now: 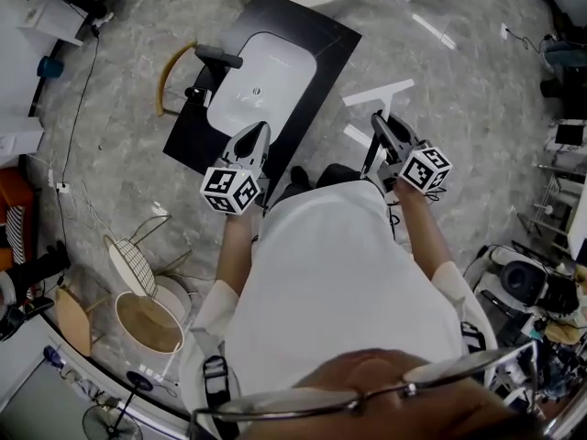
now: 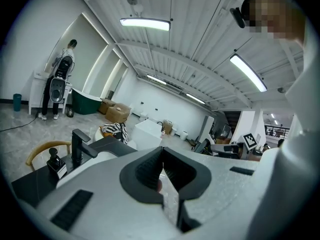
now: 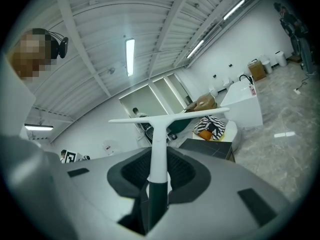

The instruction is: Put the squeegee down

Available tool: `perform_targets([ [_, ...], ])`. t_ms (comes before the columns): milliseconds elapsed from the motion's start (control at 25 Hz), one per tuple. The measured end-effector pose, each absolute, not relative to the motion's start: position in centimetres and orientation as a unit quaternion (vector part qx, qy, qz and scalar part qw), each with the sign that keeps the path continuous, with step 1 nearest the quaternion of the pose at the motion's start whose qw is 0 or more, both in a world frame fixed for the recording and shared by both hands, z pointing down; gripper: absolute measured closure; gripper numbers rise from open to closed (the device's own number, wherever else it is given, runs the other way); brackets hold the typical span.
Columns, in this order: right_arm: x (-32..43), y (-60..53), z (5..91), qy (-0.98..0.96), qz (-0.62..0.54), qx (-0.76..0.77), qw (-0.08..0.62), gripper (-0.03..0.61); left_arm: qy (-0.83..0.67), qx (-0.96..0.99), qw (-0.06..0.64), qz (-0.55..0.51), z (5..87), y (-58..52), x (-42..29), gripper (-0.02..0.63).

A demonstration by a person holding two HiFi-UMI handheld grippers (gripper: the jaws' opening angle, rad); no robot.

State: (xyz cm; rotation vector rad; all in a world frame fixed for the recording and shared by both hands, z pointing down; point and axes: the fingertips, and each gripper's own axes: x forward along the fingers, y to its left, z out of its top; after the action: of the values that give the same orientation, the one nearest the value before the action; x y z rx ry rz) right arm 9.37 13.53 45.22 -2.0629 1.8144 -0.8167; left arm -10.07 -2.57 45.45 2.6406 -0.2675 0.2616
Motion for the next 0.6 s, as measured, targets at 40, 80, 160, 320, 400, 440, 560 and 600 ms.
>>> perform_targets([
  [40, 9.6, 13.3, 45.1, 0.627, -0.281, -0.713, 0.137, 0.486, -0.097, 0.962, 0.235, 0.096, 45.5, -2.7, -9.9, 0.609],
  [80, 9.9, 13.1, 45.0, 0.627, -0.280, -0.714, 0.137, 0.486, -0.097, 0.962, 0.235, 0.098, 45.5, -2.9, -9.8, 0.609],
  [160, 10.4, 12.7, 45.1, 0.627, -0.281, -0.714, 0.137, 0.486, -0.096, 0.962, 0.234, 0.101, 45.6, -3.1, -9.4, 0.609],
  [320, 12.0, 11.8, 45.5, 0.626, -0.286, -0.712, 0.138, 0.486, -0.101, 0.961, 0.233, 0.106, 45.7, -4.0, -8.3, 0.609],
  [400, 13.0, 11.1, 45.7, 0.629, -0.286, -0.710, 0.140, 0.486, -0.106, 0.961, 0.232, 0.106, 45.8, -4.5, -7.6, 0.609],
  [440, 13.5, 10.8, 45.8, 0.631, -0.286, -0.707, 0.141, 0.486, -0.109, 0.961, 0.230, 0.105, 45.8, -4.7, -7.1, 0.609],
  [560, 15.5, 9.5, 46.1, 0.639, -0.291, -0.698, 0.141, 0.486, -0.123, 0.961, 0.228, 0.100, 45.8, -5.4, -5.5, 0.609],
  [600, 16.2, 8.9, 46.2, 0.642, -0.294, -0.694, 0.139, 0.486, -0.129, 0.960, 0.230, 0.098, 45.7, -5.7, -5.0, 0.609],
])
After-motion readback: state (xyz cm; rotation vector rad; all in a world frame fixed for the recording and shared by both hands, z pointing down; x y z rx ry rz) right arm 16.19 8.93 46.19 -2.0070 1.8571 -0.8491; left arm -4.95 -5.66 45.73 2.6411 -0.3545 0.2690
